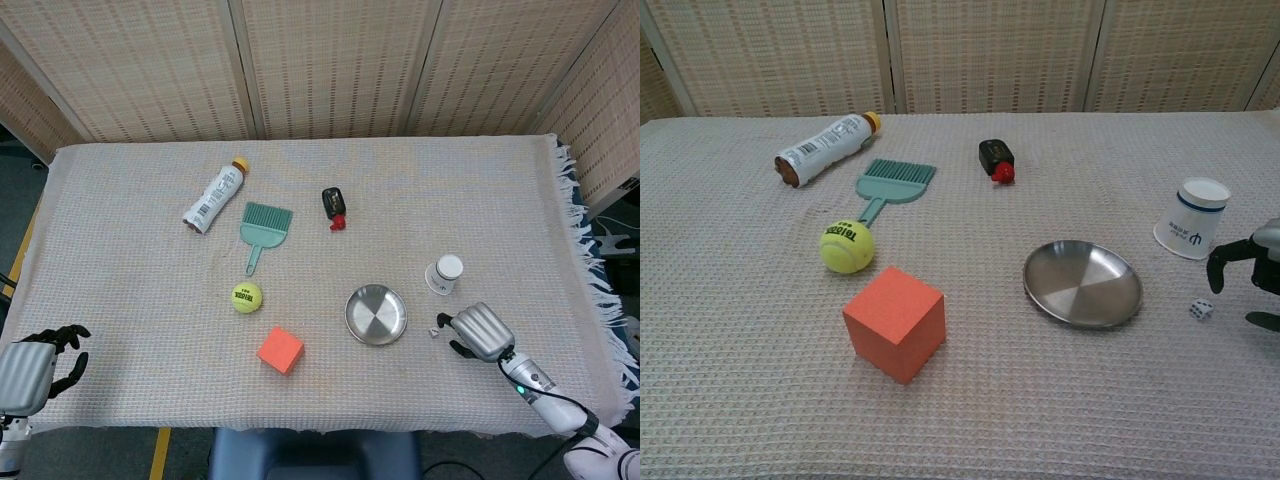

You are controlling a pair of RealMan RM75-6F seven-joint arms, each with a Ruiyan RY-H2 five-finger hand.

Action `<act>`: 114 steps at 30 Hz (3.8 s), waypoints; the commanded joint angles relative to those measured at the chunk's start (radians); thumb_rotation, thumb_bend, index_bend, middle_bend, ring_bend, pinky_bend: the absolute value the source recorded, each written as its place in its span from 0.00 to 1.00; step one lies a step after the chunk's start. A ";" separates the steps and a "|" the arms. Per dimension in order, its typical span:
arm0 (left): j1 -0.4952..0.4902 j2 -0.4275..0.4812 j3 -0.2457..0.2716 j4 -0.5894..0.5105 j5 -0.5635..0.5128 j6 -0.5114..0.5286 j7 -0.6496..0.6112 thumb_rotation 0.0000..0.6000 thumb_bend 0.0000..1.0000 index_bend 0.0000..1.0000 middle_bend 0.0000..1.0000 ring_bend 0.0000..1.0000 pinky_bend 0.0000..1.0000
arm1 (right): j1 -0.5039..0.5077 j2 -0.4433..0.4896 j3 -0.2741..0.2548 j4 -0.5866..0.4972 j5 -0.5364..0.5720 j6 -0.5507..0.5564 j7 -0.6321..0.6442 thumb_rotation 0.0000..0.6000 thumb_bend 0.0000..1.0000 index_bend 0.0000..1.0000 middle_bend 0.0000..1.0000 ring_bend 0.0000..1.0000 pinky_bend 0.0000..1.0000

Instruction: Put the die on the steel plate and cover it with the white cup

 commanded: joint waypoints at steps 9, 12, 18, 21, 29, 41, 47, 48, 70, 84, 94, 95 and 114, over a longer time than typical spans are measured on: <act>0.001 0.001 0.000 -0.002 0.003 0.002 -0.001 1.00 0.40 0.42 0.52 0.53 0.64 | 0.011 -0.046 -0.006 0.060 0.013 -0.022 0.020 1.00 0.24 0.42 0.93 0.82 0.84; 0.001 0.002 0.001 -0.002 0.003 0.002 -0.002 1.00 0.40 0.42 0.52 0.53 0.64 | 0.017 -0.063 -0.010 0.083 0.014 -0.033 0.038 1.00 0.25 0.42 0.93 0.82 0.84; 0.000 0.001 0.001 0.000 0.001 -0.001 -0.003 1.00 0.40 0.42 0.52 0.53 0.64 | 0.025 -0.092 -0.012 0.124 0.007 -0.024 0.071 1.00 0.25 0.42 0.93 0.82 0.84; 0.000 0.001 0.000 0.000 0.000 -0.002 -0.002 1.00 0.40 0.42 0.52 0.53 0.64 | 0.027 -0.099 -0.011 0.135 0.001 -0.006 0.082 1.00 0.25 0.42 0.93 0.82 0.84; -0.001 0.000 0.001 0.000 0.001 -0.002 0.003 1.00 0.40 0.42 0.52 0.53 0.64 | 0.032 -0.116 -0.015 0.158 -0.006 0.010 0.107 1.00 0.25 0.42 0.93 0.82 0.84; 0.000 0.000 0.001 0.001 0.002 -0.001 0.000 1.00 0.40 0.42 0.52 0.53 0.64 | 0.041 -0.142 -0.028 0.195 -0.004 -0.003 0.150 1.00 0.25 0.42 0.93 0.82 0.85; -0.001 -0.001 0.001 0.001 0.002 -0.002 0.003 1.00 0.40 0.42 0.52 0.53 0.64 | 0.035 -0.153 -0.023 0.211 -0.007 0.034 0.177 1.00 0.25 0.52 0.95 0.84 0.87; -0.001 -0.001 0.001 0.001 0.003 -0.002 0.003 1.00 0.40 0.42 0.52 0.53 0.64 | 0.033 -0.155 -0.022 0.215 -0.006 0.040 0.179 1.00 0.26 0.54 0.95 0.84 0.87; -0.002 -0.002 0.001 0.001 0.002 -0.005 0.008 1.00 0.40 0.42 0.53 0.53 0.64 | 0.115 -0.212 0.055 0.180 -0.008 0.080 0.175 1.00 0.27 0.66 0.95 0.85 0.88; -0.001 -0.001 0.002 0.003 0.004 -0.002 0.001 1.00 0.40 0.42 0.53 0.53 0.64 | 0.137 -0.223 0.047 0.198 0.002 0.059 0.228 1.00 0.05 0.30 0.37 0.17 0.29; -0.001 -0.001 0.002 0.001 0.002 -0.003 0.005 1.00 0.40 0.42 0.53 0.53 0.64 | 0.123 -0.223 0.084 0.235 0.012 0.156 0.226 1.00 0.05 0.29 0.29 0.11 0.23; -0.001 -0.001 0.002 0.001 0.002 -0.003 0.005 1.00 0.40 0.42 0.53 0.53 0.64 | 0.121 -0.220 0.091 0.236 0.019 0.160 0.214 1.00 0.05 0.29 0.28 0.10 0.23; -0.004 -0.008 0.002 0.000 -0.003 -0.012 0.028 1.00 0.40 0.42 0.53 0.53 0.64 | 0.116 -0.180 0.143 0.294 0.163 0.012 0.195 1.00 0.14 0.19 0.08 0.00 0.08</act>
